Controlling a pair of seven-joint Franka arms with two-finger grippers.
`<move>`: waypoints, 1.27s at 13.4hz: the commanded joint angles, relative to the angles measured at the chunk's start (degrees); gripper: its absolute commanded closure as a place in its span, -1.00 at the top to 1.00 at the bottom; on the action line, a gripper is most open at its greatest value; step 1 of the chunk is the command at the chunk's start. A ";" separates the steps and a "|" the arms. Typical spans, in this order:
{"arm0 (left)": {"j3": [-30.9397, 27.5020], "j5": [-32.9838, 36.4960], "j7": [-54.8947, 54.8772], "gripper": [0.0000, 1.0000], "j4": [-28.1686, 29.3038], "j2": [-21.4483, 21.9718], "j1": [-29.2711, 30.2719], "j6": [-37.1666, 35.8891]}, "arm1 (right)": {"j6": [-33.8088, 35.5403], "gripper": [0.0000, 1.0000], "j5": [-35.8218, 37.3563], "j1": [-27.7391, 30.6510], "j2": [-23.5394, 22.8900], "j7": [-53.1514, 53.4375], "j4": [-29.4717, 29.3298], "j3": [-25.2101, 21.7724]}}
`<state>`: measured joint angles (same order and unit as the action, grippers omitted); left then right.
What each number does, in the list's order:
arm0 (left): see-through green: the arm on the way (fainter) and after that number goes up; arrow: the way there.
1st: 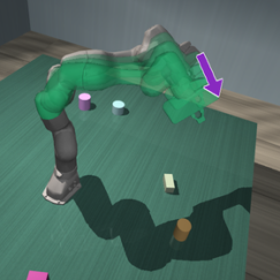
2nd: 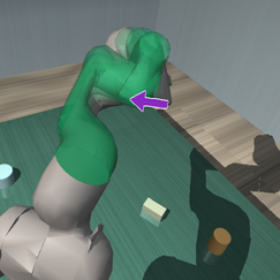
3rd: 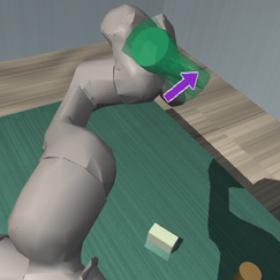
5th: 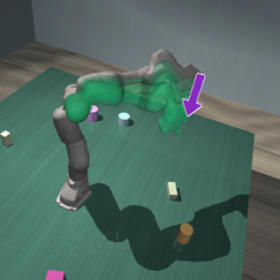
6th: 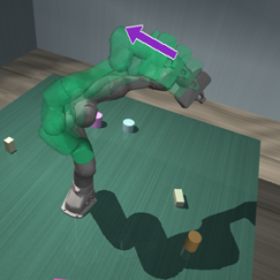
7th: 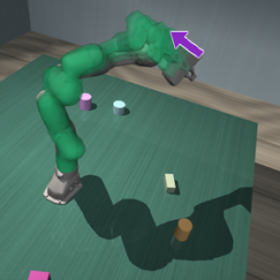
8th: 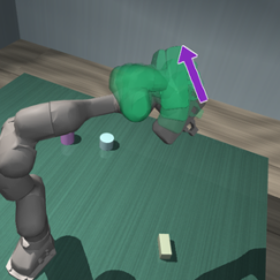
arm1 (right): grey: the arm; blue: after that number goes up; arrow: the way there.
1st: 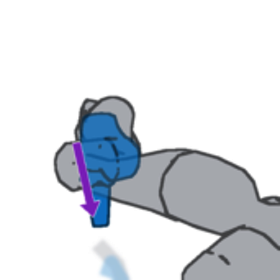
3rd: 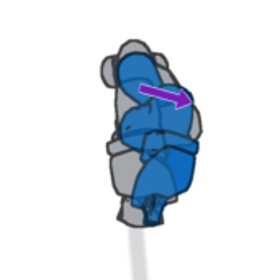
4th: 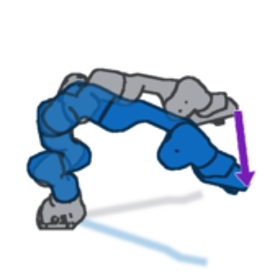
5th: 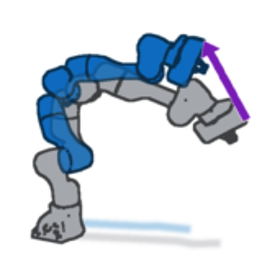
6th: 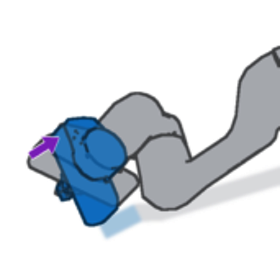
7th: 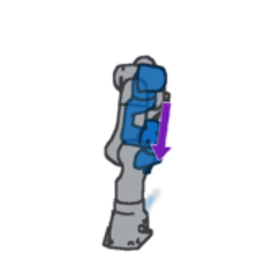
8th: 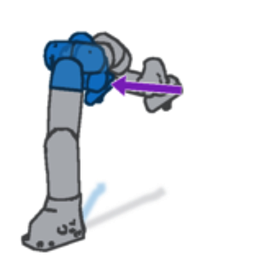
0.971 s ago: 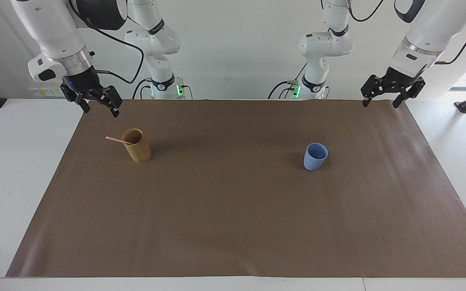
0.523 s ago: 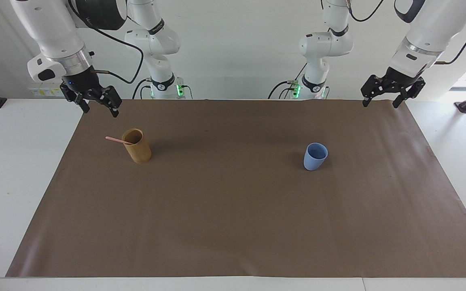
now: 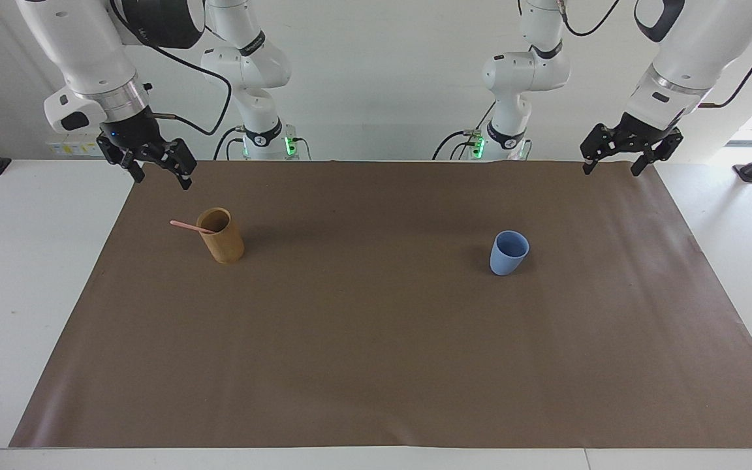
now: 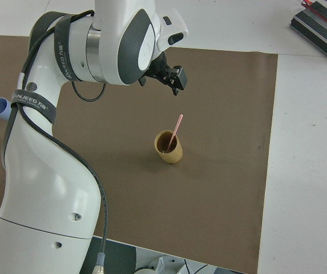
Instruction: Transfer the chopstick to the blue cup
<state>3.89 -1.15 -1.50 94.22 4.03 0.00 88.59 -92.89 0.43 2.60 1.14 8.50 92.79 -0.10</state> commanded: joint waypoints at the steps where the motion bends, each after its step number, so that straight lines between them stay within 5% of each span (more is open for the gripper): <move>1: 0.42 -0.43 -0.61 1.00 2.63 0.99 0.70 1.50 | -1.15 1.00 -1.48 0.38 0.88 -1.46 1.07 0.10; 17: 0.68 -0.60 8.53 1.00 23.19 -1.73 -3.16 26.54 | -1.06 1.00 -1.57 0.12 0.80 -1.46 1.07 0.10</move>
<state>5.13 -1.38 5.53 114.60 2.54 -1.73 111.52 -92.91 0.43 2.48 1.14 8.50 92.80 0.00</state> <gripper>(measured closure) 0.000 0.000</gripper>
